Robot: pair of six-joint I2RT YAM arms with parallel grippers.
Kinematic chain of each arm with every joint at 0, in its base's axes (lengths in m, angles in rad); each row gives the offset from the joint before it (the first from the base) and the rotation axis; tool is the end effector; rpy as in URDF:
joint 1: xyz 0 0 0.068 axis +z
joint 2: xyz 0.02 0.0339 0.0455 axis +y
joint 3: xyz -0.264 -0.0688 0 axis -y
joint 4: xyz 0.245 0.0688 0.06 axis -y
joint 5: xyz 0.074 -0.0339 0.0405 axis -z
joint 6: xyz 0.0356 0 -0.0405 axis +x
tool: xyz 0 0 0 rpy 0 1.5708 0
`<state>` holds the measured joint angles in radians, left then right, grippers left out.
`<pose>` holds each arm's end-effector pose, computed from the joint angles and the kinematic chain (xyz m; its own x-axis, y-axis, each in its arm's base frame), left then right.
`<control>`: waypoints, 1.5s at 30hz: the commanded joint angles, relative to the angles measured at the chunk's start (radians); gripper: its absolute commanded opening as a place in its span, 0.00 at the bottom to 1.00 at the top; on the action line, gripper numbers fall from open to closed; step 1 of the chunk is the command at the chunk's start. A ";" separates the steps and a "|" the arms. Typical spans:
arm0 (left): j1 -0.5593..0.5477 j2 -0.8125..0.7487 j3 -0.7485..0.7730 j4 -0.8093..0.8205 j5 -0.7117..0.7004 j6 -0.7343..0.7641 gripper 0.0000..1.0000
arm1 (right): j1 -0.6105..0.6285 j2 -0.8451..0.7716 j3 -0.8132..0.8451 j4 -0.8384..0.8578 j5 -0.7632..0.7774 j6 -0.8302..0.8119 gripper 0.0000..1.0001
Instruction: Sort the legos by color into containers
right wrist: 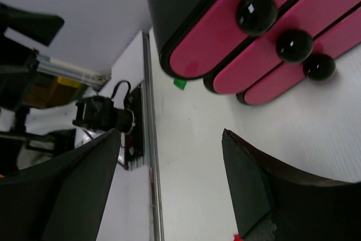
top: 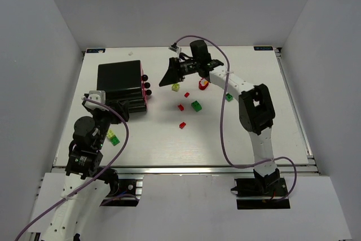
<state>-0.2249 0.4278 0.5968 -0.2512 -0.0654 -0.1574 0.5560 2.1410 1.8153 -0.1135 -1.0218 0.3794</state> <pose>0.1179 -0.0246 0.3144 -0.1040 -0.1367 -0.9851 0.1445 0.9779 -0.1509 0.4066 0.2884 0.2748 -0.6804 -0.1952 -0.7064 -0.7312 0.1163 0.6721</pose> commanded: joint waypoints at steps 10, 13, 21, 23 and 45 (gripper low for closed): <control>-0.002 0.019 0.015 -0.005 -0.013 0.002 0.89 | -0.001 0.273 0.274 0.394 0.061 0.472 0.70; -0.002 0.022 0.015 -0.003 -0.007 0.004 0.89 | 0.005 0.298 0.298 0.410 0.103 0.480 0.69; -0.002 0.026 0.015 -0.003 0.003 0.005 0.89 | 0.019 0.373 0.346 0.477 0.124 0.556 0.68; -0.002 0.029 0.015 -0.002 0.004 0.005 0.89 | 0.024 0.385 0.357 0.504 0.127 0.585 0.68; -0.002 0.032 0.015 -0.005 0.007 0.007 0.89 | 0.067 0.462 0.394 0.598 0.150 0.664 0.54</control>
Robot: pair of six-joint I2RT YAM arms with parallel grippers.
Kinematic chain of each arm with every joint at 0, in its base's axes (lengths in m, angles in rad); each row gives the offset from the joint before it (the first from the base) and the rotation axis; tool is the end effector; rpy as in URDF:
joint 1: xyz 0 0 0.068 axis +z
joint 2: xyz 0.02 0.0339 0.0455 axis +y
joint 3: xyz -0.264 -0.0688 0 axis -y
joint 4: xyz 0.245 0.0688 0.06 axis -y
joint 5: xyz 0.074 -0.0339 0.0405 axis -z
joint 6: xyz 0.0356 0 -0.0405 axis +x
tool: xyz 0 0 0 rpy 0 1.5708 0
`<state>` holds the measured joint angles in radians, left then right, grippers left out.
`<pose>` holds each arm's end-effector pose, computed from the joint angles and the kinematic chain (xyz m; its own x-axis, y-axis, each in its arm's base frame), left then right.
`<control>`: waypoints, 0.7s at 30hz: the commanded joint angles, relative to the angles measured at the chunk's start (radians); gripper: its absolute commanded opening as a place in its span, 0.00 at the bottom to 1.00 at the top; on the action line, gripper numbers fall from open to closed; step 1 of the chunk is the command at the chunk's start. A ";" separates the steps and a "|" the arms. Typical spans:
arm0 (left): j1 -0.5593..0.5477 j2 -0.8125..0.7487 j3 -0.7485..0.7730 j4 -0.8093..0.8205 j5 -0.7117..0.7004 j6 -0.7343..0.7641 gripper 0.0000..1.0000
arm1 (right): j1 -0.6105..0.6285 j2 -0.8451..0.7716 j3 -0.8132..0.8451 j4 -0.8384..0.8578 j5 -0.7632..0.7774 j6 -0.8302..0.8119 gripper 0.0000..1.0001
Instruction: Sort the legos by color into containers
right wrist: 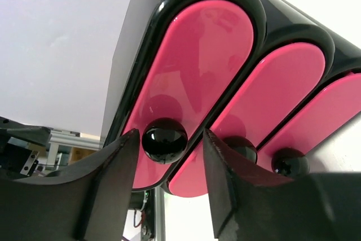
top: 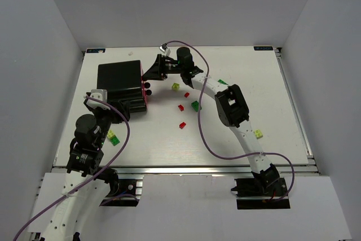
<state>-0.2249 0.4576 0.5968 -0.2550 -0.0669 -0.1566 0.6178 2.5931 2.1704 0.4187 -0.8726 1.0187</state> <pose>0.1236 -0.0258 0.3109 -0.1359 -0.1286 -0.9824 0.1383 0.9794 -0.1473 0.4653 0.3641 0.2050 -0.8504 0.0672 -0.5219 -0.5200 0.0441 0.8530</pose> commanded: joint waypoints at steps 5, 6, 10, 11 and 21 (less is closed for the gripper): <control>-0.002 0.004 0.015 0.000 0.010 0.005 0.89 | 0.006 0.012 0.031 0.088 -0.005 0.050 0.49; -0.002 0.006 0.015 0.000 0.010 0.005 0.89 | 0.003 0.012 0.032 0.089 -0.005 0.050 0.49; -0.002 0.004 0.017 -0.001 0.010 0.005 0.89 | 0.003 0.012 0.028 0.104 -0.009 0.067 0.37; -0.002 0.004 0.017 0.000 0.010 0.005 0.89 | 0.003 0.010 0.026 0.107 -0.009 0.069 0.32; -0.002 0.000 0.015 -0.001 0.003 0.005 0.89 | -0.043 -0.019 -0.018 0.115 -0.022 0.075 0.19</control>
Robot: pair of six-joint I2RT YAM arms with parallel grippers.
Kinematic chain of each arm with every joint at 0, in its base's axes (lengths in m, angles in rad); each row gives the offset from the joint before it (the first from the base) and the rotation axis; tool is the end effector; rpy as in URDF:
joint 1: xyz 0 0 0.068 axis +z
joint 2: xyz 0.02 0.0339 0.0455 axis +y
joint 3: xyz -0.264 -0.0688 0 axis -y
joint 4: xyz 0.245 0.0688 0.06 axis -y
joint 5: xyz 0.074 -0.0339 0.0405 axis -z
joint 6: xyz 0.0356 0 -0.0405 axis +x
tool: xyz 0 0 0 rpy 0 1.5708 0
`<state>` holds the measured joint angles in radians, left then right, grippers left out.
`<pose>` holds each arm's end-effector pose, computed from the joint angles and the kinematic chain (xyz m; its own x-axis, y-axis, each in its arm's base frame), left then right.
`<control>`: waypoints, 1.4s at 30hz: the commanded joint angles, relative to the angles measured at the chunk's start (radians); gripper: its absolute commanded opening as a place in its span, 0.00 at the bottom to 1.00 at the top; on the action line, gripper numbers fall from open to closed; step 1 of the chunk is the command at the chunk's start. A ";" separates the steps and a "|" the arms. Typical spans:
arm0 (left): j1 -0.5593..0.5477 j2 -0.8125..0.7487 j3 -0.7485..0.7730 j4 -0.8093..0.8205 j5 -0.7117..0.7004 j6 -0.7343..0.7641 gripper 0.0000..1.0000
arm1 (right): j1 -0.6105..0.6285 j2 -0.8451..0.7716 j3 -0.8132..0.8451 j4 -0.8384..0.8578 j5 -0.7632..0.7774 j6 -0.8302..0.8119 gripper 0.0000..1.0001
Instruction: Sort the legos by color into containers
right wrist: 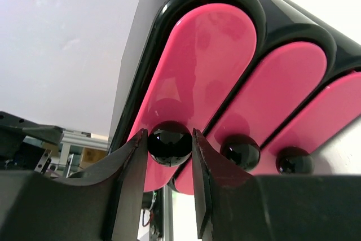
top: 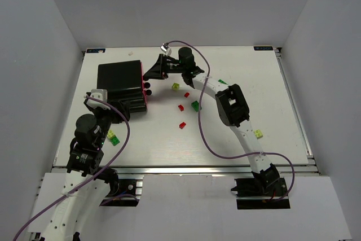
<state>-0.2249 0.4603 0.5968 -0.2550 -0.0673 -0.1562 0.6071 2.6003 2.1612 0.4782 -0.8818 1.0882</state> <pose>0.1241 -0.0259 0.3106 -0.1383 -0.1276 -0.9821 0.1376 0.9796 -0.1466 0.4690 0.3592 0.2035 -0.8675 0.0831 -0.4905 -0.4907 0.0184 0.8711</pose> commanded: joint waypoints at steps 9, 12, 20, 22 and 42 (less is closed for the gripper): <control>-0.002 -0.005 0.014 -0.001 0.003 0.003 0.89 | -0.102 -0.072 -0.079 0.079 -0.039 0.013 0.17; -0.002 -0.005 0.017 -0.001 0.001 0.003 0.89 | -0.119 -0.092 -0.127 0.094 -0.045 0.012 0.17; -0.002 0.001 0.015 -0.001 0.007 0.004 0.90 | -0.139 -0.120 -0.185 0.112 -0.060 0.004 0.17; -0.002 0.001 0.015 -0.001 0.003 0.004 0.90 | -0.141 -0.123 -0.185 0.117 -0.063 -0.002 0.25; 0.007 0.235 0.216 -0.628 -0.160 -0.807 0.31 | -0.219 -0.713 -0.737 -0.403 0.201 -0.856 0.89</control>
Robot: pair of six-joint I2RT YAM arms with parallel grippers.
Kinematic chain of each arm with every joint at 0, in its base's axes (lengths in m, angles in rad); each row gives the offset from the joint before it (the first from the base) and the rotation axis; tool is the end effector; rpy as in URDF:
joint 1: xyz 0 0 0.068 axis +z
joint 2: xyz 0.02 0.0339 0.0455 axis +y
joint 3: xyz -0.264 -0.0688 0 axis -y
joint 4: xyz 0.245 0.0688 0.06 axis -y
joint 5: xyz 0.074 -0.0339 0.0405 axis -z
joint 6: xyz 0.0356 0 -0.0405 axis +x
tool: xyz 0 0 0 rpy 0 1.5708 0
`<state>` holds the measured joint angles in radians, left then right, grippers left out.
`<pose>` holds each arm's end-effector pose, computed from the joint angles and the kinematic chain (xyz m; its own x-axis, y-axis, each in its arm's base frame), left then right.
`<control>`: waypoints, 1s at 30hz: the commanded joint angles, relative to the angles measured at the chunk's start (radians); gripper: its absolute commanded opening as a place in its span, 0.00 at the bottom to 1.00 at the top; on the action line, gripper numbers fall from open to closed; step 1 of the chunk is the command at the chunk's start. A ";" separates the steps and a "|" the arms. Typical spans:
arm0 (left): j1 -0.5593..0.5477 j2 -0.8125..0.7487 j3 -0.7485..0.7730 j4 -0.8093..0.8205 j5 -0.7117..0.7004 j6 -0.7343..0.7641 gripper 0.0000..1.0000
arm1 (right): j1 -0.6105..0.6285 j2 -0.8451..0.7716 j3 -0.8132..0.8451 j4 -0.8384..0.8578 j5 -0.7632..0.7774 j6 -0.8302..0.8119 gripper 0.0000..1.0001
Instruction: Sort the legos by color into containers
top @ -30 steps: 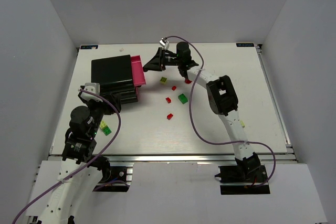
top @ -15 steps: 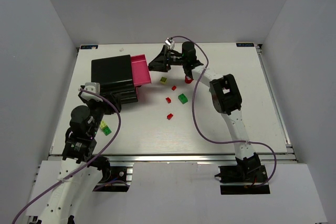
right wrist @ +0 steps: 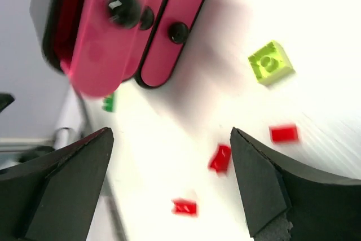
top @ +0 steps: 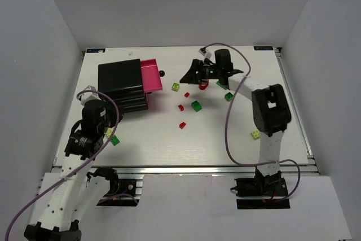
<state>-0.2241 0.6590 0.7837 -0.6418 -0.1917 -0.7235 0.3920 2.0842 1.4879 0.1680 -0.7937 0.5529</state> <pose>0.1396 -0.0249 0.3113 -0.3988 -0.5757 -0.7139 -0.2766 0.8177 -0.5049 0.4303 0.2053 0.2144 -0.7821 0.0752 -0.6186 -0.5365 0.4239 0.7297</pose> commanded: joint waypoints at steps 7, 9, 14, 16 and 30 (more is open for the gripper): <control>0.006 0.307 0.080 -0.444 -0.046 -0.356 0.45 | -0.041 -0.567 -0.288 -0.166 0.156 -0.495 0.70; 0.006 0.411 0.126 -0.510 -0.070 -0.360 0.49 | -0.053 -0.682 -0.337 -0.197 0.125 -0.518 0.64; 0.014 0.481 0.170 -0.567 -0.204 -0.352 0.76 | -0.074 -0.826 -0.359 -0.317 -0.045 -0.548 0.61; 0.014 0.505 0.196 -0.599 -0.251 -0.361 0.81 | -0.085 -0.863 -0.363 -0.364 -0.119 -0.548 0.70; 0.023 0.544 0.074 -0.329 -0.249 -0.225 0.94 | -0.180 -1.013 -0.460 -0.348 -0.334 -0.581 0.80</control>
<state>-0.2077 1.2427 0.8890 -1.0809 -0.4496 -0.9905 0.2310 1.0973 1.0370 -0.2020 -1.0557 -0.0116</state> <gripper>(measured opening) 0.947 0.799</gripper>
